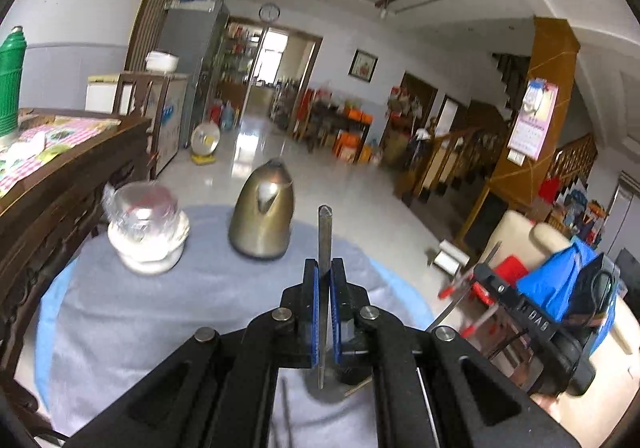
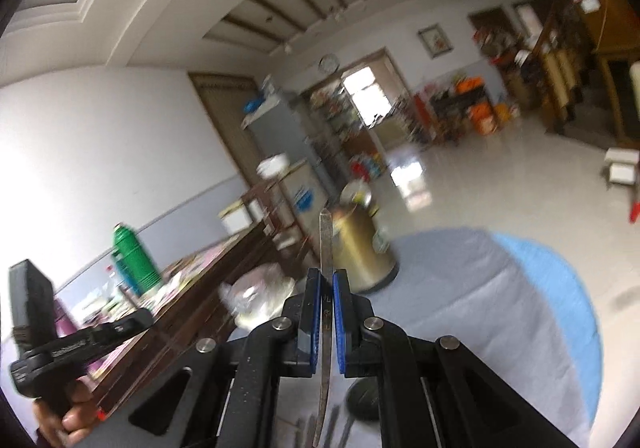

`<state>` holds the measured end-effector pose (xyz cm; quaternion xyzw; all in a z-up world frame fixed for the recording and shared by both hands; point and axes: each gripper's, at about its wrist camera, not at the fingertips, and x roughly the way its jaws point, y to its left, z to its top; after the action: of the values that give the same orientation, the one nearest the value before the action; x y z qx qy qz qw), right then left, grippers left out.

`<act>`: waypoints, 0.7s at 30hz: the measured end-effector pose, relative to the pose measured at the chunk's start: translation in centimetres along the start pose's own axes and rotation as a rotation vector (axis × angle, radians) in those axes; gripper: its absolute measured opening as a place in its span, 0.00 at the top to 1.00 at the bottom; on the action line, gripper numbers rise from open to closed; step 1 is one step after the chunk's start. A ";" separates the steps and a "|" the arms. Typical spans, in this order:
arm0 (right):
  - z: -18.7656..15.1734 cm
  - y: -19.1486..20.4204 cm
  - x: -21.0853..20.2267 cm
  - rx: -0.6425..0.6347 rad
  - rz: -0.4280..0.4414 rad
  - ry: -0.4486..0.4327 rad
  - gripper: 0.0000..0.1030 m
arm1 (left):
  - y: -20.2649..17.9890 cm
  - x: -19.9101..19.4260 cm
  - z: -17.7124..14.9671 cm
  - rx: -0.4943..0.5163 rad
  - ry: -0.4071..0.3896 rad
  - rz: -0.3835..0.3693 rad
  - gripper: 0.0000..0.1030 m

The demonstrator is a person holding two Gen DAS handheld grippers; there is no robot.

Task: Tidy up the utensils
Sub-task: 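Lift the chopstick with the right tool and drop it into the grey cup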

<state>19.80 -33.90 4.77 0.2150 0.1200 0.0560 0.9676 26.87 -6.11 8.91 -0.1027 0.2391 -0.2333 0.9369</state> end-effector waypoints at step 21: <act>-4.4 -2.9 5.6 -0.020 -0.096 0.222 0.83 | -2.0 8.8 -6.2 0.037 0.219 0.029 0.68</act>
<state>24.19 -33.87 -1.53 0.1917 0.2360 0.0342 0.9521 29.91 -12.61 0.63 -0.0558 0.3373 -0.2338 0.9102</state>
